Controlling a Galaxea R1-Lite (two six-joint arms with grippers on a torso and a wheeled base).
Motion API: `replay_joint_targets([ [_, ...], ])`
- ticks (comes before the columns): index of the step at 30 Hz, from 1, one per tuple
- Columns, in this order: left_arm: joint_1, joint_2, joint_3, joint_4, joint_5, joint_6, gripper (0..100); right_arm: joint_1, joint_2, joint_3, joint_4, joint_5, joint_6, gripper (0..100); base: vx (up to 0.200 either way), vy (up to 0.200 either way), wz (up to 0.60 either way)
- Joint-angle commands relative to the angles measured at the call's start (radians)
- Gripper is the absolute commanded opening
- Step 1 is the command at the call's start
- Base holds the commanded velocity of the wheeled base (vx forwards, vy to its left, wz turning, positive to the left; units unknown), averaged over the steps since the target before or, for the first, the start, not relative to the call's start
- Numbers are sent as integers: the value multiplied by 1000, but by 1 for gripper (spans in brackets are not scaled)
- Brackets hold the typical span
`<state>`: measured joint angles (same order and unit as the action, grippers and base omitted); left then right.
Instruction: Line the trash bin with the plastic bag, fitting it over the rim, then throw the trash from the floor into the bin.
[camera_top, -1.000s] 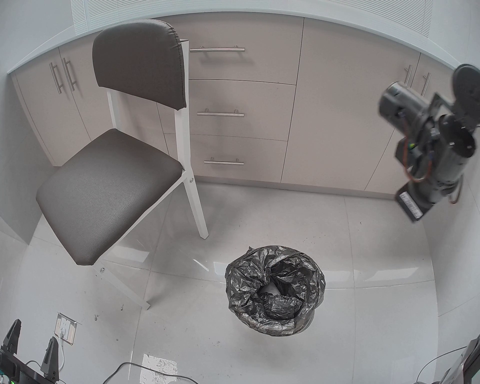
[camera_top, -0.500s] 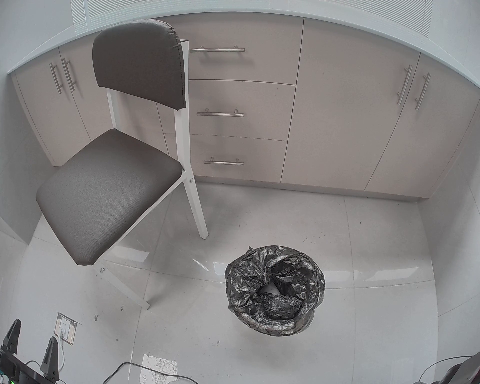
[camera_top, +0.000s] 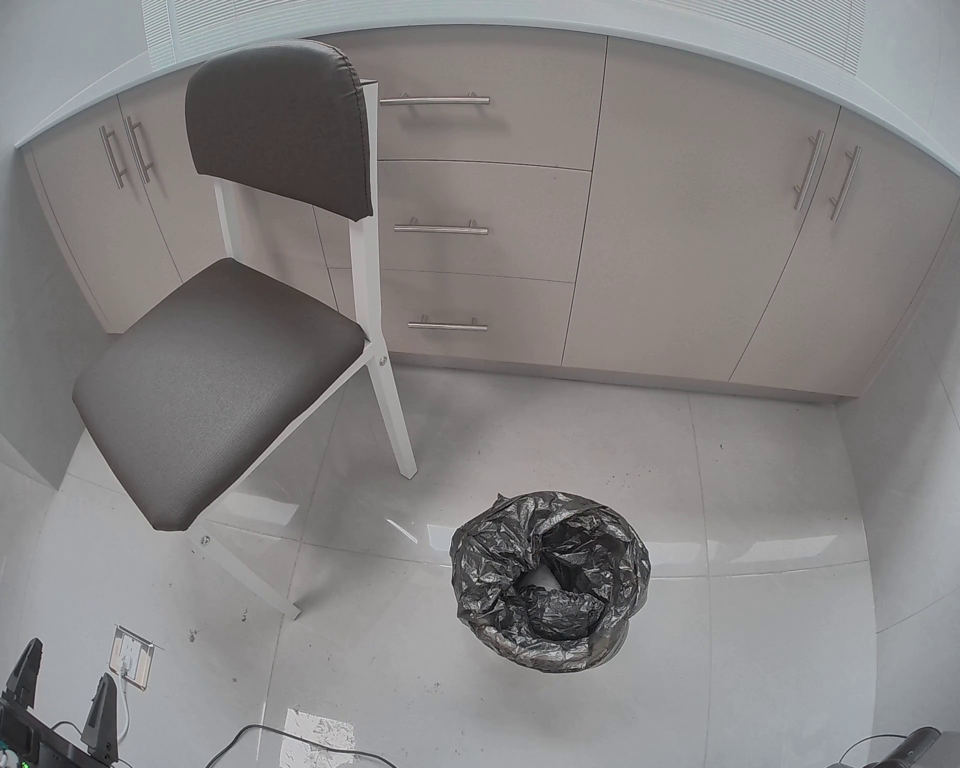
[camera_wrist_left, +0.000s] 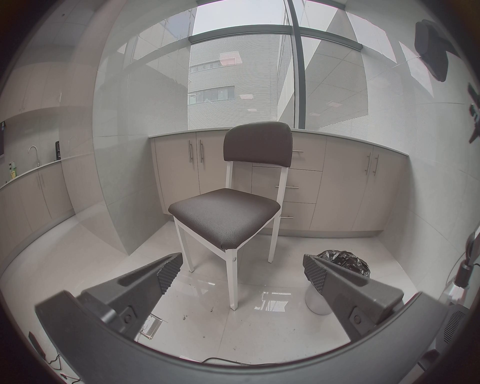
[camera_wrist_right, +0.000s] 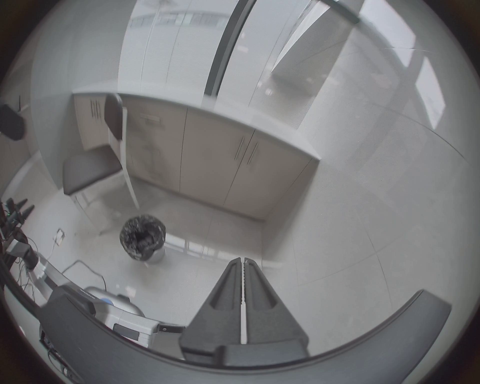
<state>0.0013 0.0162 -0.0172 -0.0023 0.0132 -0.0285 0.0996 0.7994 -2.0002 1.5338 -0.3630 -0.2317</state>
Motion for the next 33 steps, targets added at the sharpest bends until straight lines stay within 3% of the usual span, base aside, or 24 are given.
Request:
replay_joint_targets([
  [1,0,-16,17,-1,1,-1,100,-67,-476,0,-67,104,-9,0,0,0,0],
  [6,0,-16,17,-1,1,-1,100,-69,-672,0,-231,70,-12,0,0,0,0],
  [10,0,-16,17,-1,1,-1,100,-77,-759,0,-248,56,-20,0,0,0,0],
  [14,0,-16,17,-1,1,-1,100,-81,-770,0,-242,118,20,0,0,0,0],
  [16,0,-16,17,-1,1,-1,100,-81,-769,49,-256,233,106,0,0,0,0],
  [19,0,-16,17,-1,1,-1,100,-81,-770,311,-340,386,244,0,0,0,0],
  [22,0,-16,17,-1,1,-1,100,-84,-786,689,-538,452,391,0,0,0,0],
  [24,0,-16,17,-1,1,-1,100,-92,-799,980,-736,453,445,0,0,0,0],
  [25,0,-16,17,-1,1,-1,100,-92,-799,1045,-787,449,457,0,0,0,0],
  [27,0,-16,17,-1,1,-1,100,-92,-799,1350,-1032,406,485,0,0,0,0],
  [30,0,-16,17,-1,1,-1,100,-93,-799,1563,-1221,363,466,0,0,0,0],
  [32,0,-16,17,-1,1,-1,100,-93,-799,1769,-1433,354,425,0,0,0,0],
  [33,0,-16,17,-1,1,-1,100,-93,-799,1778,-1442,354,423,0,0,0,0],
])
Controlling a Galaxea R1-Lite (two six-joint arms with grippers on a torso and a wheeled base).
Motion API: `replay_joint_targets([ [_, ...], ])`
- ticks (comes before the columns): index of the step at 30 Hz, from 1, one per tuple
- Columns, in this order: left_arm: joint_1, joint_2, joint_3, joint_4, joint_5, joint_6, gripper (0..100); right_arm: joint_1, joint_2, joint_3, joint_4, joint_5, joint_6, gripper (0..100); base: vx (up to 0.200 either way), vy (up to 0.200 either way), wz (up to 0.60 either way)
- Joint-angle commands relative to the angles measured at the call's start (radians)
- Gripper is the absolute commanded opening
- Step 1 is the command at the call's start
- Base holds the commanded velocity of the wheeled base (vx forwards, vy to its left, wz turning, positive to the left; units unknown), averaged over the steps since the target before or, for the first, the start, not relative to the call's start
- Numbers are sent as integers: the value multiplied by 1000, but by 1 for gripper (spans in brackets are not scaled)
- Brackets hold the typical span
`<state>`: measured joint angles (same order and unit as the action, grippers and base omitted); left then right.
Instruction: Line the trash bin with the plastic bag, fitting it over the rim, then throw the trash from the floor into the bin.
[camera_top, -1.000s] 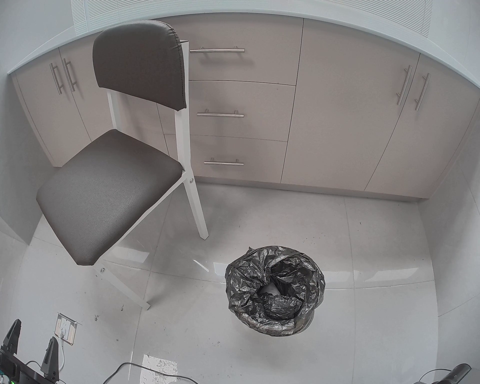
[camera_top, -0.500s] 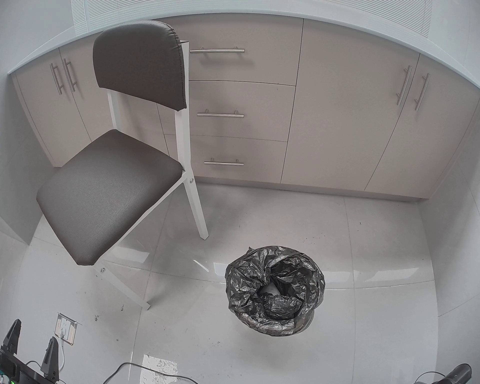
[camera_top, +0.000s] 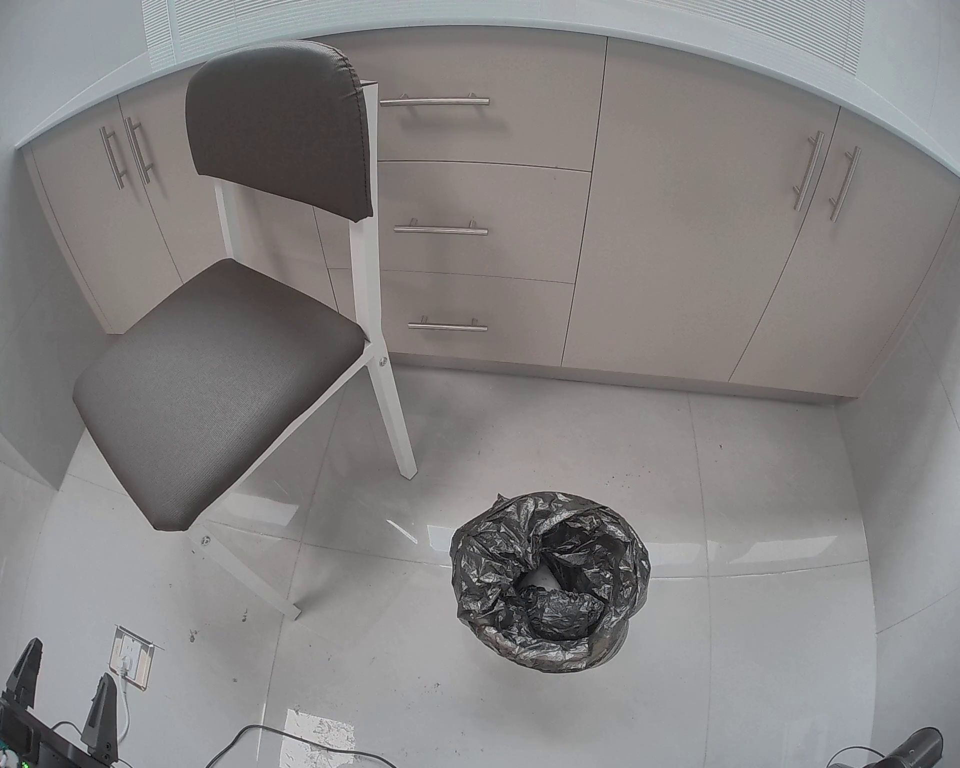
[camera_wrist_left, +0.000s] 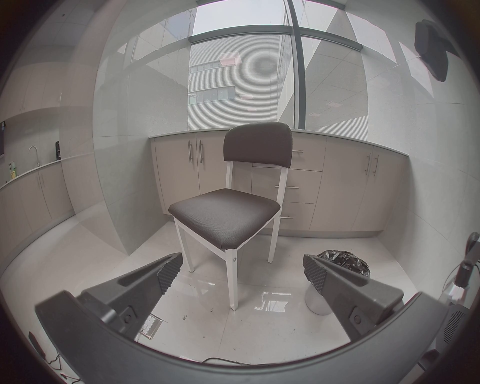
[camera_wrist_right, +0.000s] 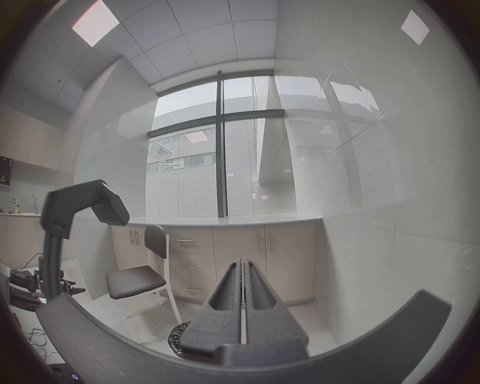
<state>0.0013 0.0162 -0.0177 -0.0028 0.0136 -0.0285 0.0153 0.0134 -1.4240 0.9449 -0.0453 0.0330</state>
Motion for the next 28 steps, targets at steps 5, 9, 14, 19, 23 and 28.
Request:
replay_joint_targets([
  [5,0,-16,18,0,0,-1,100,-9,-13,1424,-1008,30,-25,0,0,0,0],
  [9,0,-16,18,0,0,-1,100,-9,-13,1421,-994,39,-31,0,0,0,0],
  [14,0,-16,18,0,0,-2,100,-9,-13,1413,-917,39,-47,0,0,0,0],
  [19,0,-16,18,0,0,-1,100,-9,-13,1416,-925,41,-41,0,0,0,0],
  [23,0,-16,18,0,0,-1,100,-9,-13,1416,-925,41,-41,0,0,0,0],
  [28,0,-16,18,0,0,-1,100,-8,-13,1416,-925,41,-36,0,0,0,0],
])
